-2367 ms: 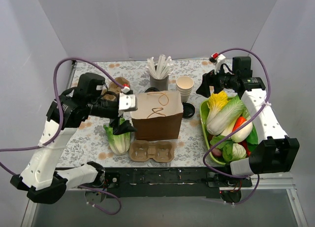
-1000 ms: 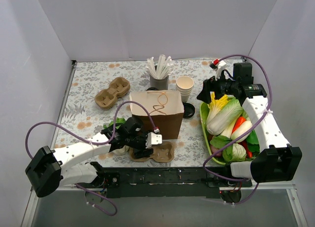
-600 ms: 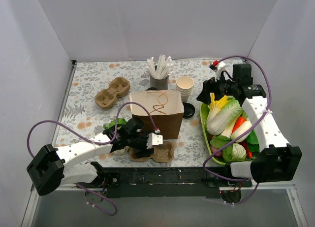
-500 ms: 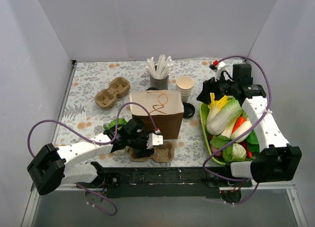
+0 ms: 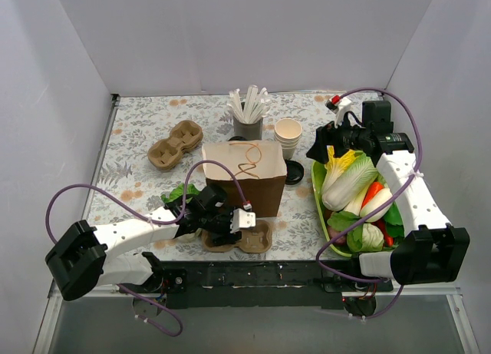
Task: Pack the takeout coffee
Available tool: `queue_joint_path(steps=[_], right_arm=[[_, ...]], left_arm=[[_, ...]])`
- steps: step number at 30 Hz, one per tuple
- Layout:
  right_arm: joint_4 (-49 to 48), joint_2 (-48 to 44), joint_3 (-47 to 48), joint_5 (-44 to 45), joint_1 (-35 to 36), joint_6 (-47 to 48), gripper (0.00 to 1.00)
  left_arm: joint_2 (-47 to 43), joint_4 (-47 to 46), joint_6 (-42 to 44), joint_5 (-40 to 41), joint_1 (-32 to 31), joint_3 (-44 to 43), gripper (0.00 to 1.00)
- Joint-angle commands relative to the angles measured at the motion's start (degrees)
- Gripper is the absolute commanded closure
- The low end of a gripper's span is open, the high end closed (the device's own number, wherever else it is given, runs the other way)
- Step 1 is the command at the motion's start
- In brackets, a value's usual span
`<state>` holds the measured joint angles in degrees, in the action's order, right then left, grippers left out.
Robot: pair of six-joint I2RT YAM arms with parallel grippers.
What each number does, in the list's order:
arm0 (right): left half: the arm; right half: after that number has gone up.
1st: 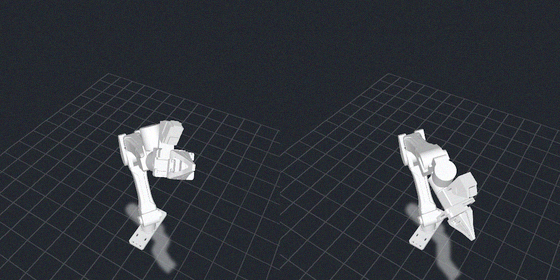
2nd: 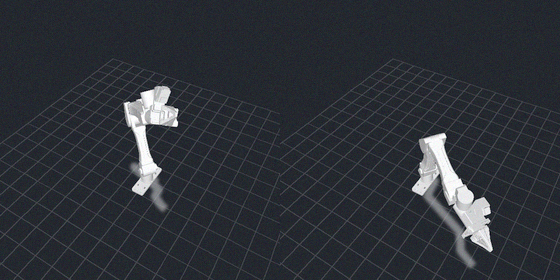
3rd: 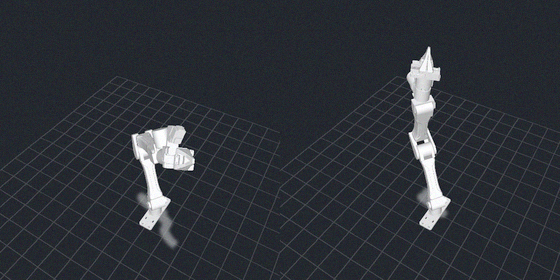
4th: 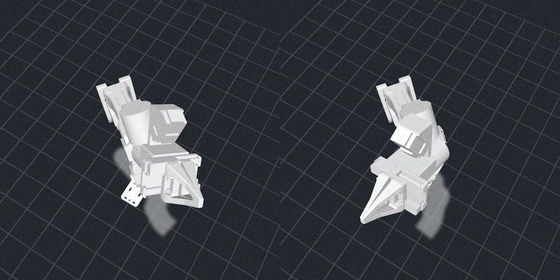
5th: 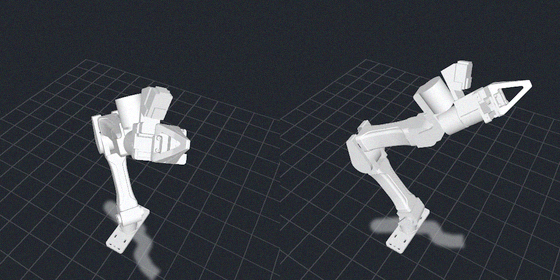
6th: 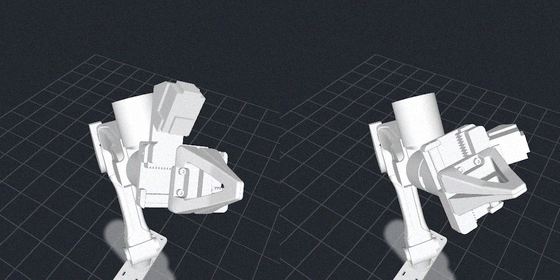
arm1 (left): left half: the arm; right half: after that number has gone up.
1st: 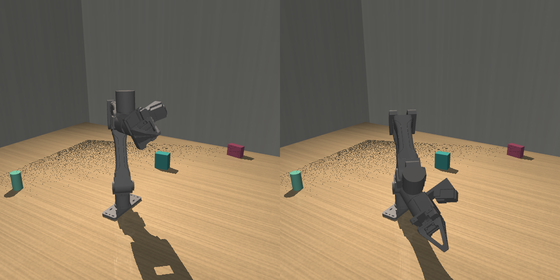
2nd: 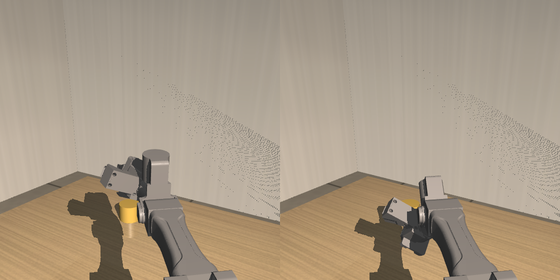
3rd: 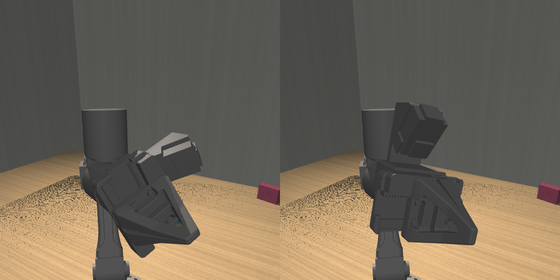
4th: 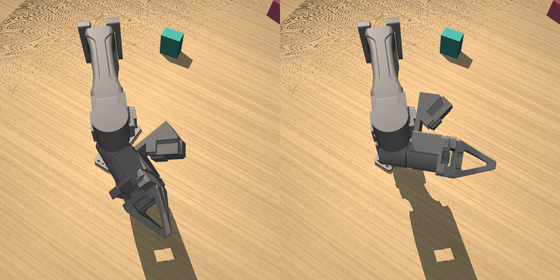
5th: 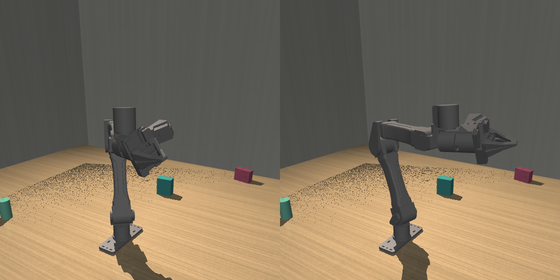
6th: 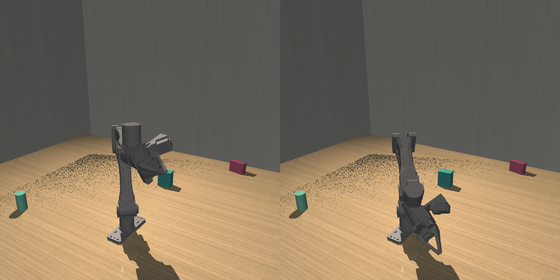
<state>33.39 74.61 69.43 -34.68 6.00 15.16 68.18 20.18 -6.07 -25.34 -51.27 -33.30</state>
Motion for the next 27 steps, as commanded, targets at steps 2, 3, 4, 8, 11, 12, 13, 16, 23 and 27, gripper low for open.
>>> queue_joint_path(steps=[2, 3, 4, 8, 11, 12, 13, 16, 23, 27], right_arm=[[-1.8, -0.6, -0.2, -0.4, -0.2, -0.2, 0.09], [-1.8, -0.6, -0.1, -0.5, -0.2, -0.2, 0.09], [-1.8, -0.5, -0.2, -0.5, -0.2, -0.2, 0.09], [-1.9, -0.3, 0.0, -0.4, -0.2, -0.2, 0.09], [-1.8, -0.1, 0.2, -0.4, -0.3, -0.2, 0.09], [-1.7, -0.2, 0.4, -0.5, -0.2, -0.1, 0.09], [-1.6, -0.2, 0.4, -0.4, -0.2, 0.0, 0.09], [-1.0, -0.4, 0.4, -0.2, -0.3, 0.4, 0.09], [0.5, -1.5, 0.1, -1.6, -0.3, 1.1, 0.09], [-0.1, -1.5, 1.6, -5.0, -0.2, 1.1, 0.09]], left_arm=[[1.0, -0.9, 1.8, 0.5, -0.6, 0.5, 0.58], [1.2, -0.9, 1.9, 0.6, -0.6, 0.5, 0.59], [1.2, -1.1, 2.0, 0.6, -0.6, 0.6, 0.60], [1.3, -0.8, 2.4, 0.8, -0.8, 0.8, 0.66], [1.1, -0.1, 2.3, 0.6, -0.8, 0.4, 0.70], [0.8, 0.3, 2.2, 0.2, -0.8, -0.2, 0.71], [0.1, 1.7, 2.5, -1.1, -0.8, -0.4, 0.72], [-1.8, 3.7, 2.1, -2.4, -0.8, -1.4, 0.73], [-6.0, 12.6, 1.8, -8.5, -0.8, -7.6, 0.78], [-7.0, 17.9, -0.2, -10.3, -0.8, -13.7, 0.87]])
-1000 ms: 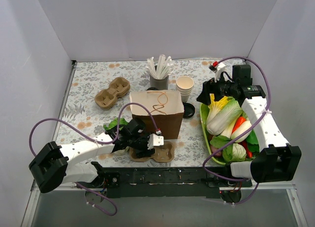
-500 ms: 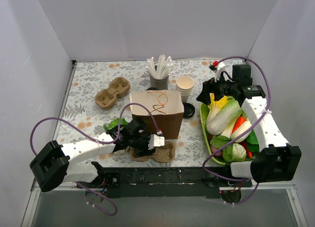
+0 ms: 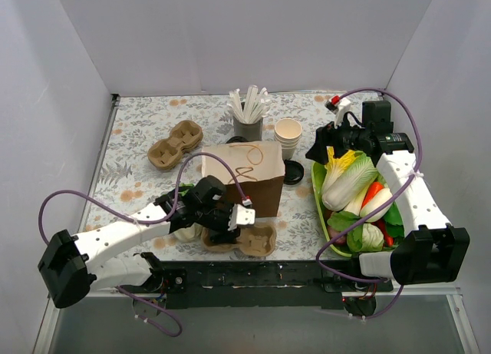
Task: Pack the takeout coffee
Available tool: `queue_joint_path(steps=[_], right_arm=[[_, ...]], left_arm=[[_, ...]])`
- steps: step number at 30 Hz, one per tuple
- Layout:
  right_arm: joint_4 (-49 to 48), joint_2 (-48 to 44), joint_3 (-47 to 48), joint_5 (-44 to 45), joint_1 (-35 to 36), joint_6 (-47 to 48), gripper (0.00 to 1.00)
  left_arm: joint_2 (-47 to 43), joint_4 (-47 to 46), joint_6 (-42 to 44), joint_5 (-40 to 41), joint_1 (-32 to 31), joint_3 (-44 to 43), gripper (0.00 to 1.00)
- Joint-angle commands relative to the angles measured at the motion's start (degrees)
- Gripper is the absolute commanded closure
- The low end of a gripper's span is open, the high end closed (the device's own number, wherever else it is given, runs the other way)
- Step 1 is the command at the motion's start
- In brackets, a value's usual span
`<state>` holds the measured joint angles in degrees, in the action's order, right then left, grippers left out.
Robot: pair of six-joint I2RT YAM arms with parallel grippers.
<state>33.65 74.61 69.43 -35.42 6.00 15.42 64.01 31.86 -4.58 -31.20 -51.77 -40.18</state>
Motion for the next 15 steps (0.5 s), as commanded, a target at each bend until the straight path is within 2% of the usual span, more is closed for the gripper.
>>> queue_joint_path(steps=[1, 4, 8, 10, 12, 13, 14, 15], right_arm=[[-0.9, -1.2, 2.2, -5.4, -0.2, 0.5, 0.09], [-1.4, 0.4, 6.1, -9.6, -0.1, -0.7, 0.09], [-2.1, 3.5, 12.6, -15.4, 0.1, -0.9, 0.10], [-0.2, 6.6, 17.3, -19.1, 0.4, 0.9, 0.11], [7.2, 11.0, 27.3, -22.0, 2.1, 5.1, 0.11], [10.3, 12.5, 30.7, -22.1, 3.0, 6.4, 0.11], [13.0, 14.1, 36.9, -21.9, 3.9, 8.1, 0.11], [18.2, 16.7, 38.9, -21.3, 6.5, 11.8, 0.11]], left_arm=[[-3.0, 9.0, -2.6, -4.5, -0.3, -8.4, 0.91], [-3.2, 14.1, -5.4, -5.5, -0.3, -17.3, 1.00], [-3.6, 16.8, -8.0, -5.1, -0.3, -30.9, 1.00], [-4.2, 18.4, -5.9, -2.7, -0.3, -39.0, 1.00], [-5.1, 18.3, -3.8, -1.0, -0.3, -44.8, 1.00], [-5.4, 15.5, -3.6, 0.3, -0.3, -46.4, 1.00], [-5.3, 13.7, -5.0, 3.8, -0.3, -47.9, 1.00], [-4.6, 12.5, -6.1, 5.4, -0.3, -49.6, 1.00]])
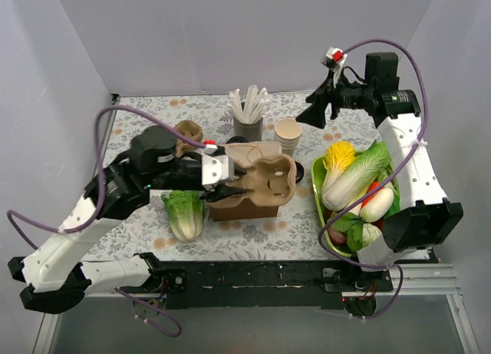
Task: Pack the takeout coffee
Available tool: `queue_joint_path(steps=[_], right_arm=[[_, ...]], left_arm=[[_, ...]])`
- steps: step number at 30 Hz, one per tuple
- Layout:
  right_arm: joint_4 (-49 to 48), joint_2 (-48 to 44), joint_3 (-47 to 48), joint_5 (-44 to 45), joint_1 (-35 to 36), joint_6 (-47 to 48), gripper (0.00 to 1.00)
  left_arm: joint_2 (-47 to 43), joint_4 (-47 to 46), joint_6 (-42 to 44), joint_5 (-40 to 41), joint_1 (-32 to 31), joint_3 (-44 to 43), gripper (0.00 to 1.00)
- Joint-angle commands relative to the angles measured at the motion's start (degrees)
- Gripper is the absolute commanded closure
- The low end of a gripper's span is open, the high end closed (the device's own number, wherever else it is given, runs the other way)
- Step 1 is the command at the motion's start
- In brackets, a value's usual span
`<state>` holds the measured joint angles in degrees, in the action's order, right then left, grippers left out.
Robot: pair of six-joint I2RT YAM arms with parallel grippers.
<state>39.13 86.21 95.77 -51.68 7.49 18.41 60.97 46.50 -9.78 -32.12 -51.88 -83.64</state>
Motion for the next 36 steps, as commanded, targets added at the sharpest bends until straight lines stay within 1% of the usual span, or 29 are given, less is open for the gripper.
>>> queue_joint_path(steps=[1, 2, 3, 4, 5, 6, 8, 9, 10, 11, 12, 13, 15, 19, 21, 24, 30, 31, 36], right_arm=[[15.0, 6.1, 14.3, -4.2, 6.6, 11.3, 0.10], [16.9, 7.1, 17.1, -2.5, 9.9, 13.0, 0.10], [19.8, 9.0, 18.0, -1.8, 11.4, 15.1, 0.10], [20.4, 9.7, 18.8, -1.2, 12.9, 15.2, 0.10], [20.7, 10.2, 19.3, -0.2, 15.7, 15.2, 0.10], [20.5, 10.7, 19.6, 0.6, 17.0, 15.2, 0.10], [20.8, 11.2, 19.6, 2.9, 20.3, 17.4, 0.09], [21.0, 11.9, 19.9, 3.2, 21.0, 18.3, 0.09], [21.5, 12.3, 20.2, 3.5, 21.5, 19.7, 0.09], [21.4, 12.7, 20.5, 4.1, 22.2, 19.6, 0.09], [21.2, 13.4, 20.9, 4.0, 22.3, 19.5, 0.09], [20.7, 13.4, 21.6, 3.8, 22.5, 18.9, 0.09], [19.7, 13.5, 21.7, 2.9, 22.8, 18.2, 0.09], [20.8, 14.0, 21.1, 2.8, 24.1, 20.3, 0.08], [20.9, 14.2, 19.8, 2.8, 24.9, 21.5, 0.08], [21.4, 15.3, 19.4, 3.1, 25.6, 22.2, 0.08], [24.1, 18.5, 22.6, 3.5, 25.7, 23.3, 0.07], [25.1, 18.9, 22.8, 3.5, 25.7, 24.0, 0.07], [25.0, 19.2, 21.7, 1.1, 25.5, 22.6, 0.06]], left_arm=[[-0.9, -3.2, -1.8, 7.9, -0.2, -11.1, 1.00], [0.8, -3.2, -3.4, 11.9, -0.2, -13.5, 1.00], [1.2, -3.3, -3.9, 13.7, 0.3, -15.8, 1.00], [1.0, -4.3, -4.1, 14.5, 1.7, -18.0, 1.00], [0.3, -5.2, -4.4, 17.0, 3.3, -18.7, 1.00], [-0.1, -6.2, -4.7, 19.7, 5.4, -19.0, 1.00], [-0.6, -8.3, -3.2, 24.4, 6.3, -18.2, 1.00], [-1.7, -8.6, -0.4, 28.0, 6.8, -17.4, 1.00], [-2.3, -10.5, 0.6, 29.6, 7.1, -15.8, 1.00], [-3.1, -12.3, 1.2, 31.4, 7.8, -12.7, 1.00], [-3.7, -13.8, 1.1, 34.2, 9.8, -11.6, 1.00], [-3.6, -14.9, 0.6, 35.0, 10.6, -11.3, 1.00], [-3.1, -14.3, -0.6, 35.2, 13.1, -11.6, 1.00], [-3.3, -13.1, -3.0, 33.8, 15.0, -10.0, 1.00], [-3.8, -13.1, -3.0, 33.6, 15.8, -8.5, 1.00], [-3.7, -14.1, -2.3, 34.0, 16.5, -7.7, 1.00], [-2.2, -14.3, -3.5, 32.2, 17.2, -6.9, 1.00], [-2.0, -14.0, -3.7, 30.6, 17.2, -6.9, 1.00], [-1.0, -12.4, -4.5, 29.4, 17.3, -7.6, 1.00]])
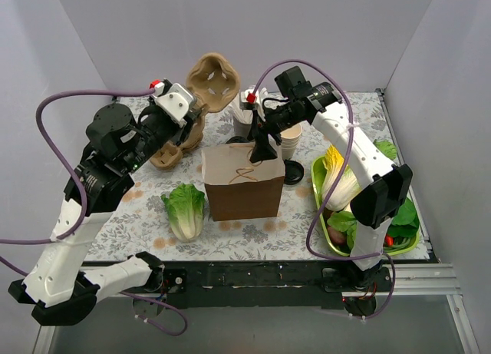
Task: Pack the takeout coffee
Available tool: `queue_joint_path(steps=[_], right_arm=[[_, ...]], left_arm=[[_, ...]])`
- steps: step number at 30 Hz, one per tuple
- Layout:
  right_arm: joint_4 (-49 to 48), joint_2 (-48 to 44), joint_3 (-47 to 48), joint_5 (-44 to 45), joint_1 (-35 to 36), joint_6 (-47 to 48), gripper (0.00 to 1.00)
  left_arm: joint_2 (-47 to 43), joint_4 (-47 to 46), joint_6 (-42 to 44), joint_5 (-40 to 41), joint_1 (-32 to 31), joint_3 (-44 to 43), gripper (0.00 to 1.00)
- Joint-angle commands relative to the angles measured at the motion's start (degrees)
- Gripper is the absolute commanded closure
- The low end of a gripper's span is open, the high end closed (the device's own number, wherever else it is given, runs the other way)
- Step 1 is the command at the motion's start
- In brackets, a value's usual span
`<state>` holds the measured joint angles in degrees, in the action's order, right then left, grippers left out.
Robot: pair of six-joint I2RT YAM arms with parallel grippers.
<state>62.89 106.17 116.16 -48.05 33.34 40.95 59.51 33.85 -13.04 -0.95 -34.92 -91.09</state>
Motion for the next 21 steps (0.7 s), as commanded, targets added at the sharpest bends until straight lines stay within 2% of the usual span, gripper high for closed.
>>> queue_joint_path(steps=[1, 7, 11, 16, 21], right_arm=[[1.4, -0.6, 0.7, -3.2, -0.4, -0.2, 0.06], [2.0, 2.1, 0.7, -6.8, -0.5, -2.3, 0.06], [2.8, 2.8, 5.2, -5.4, -0.9, -2.5, 0.06], [-0.6, -1.0, 4.3, -1.4, -1.3, -4.7, 0.06], [-5.9, -6.5, -1.4, -0.3, -1.3, -6.8, 0.06]], left_arm=[[0.6, 0.5, -1.2, -1.9, 0.4, -0.1, 1.00], [0.6, 1.6, -2.2, -2.9, 0.4, 0.8, 1.00], [0.4, 1.6, -2.3, -2.7, 0.5, 1.3, 1.00], [0.3, 1.1, -2.3, -2.7, 0.6, 2.1, 1.00], [0.0, 1.0, -2.3, -3.4, 0.6, 2.8, 1.00]])
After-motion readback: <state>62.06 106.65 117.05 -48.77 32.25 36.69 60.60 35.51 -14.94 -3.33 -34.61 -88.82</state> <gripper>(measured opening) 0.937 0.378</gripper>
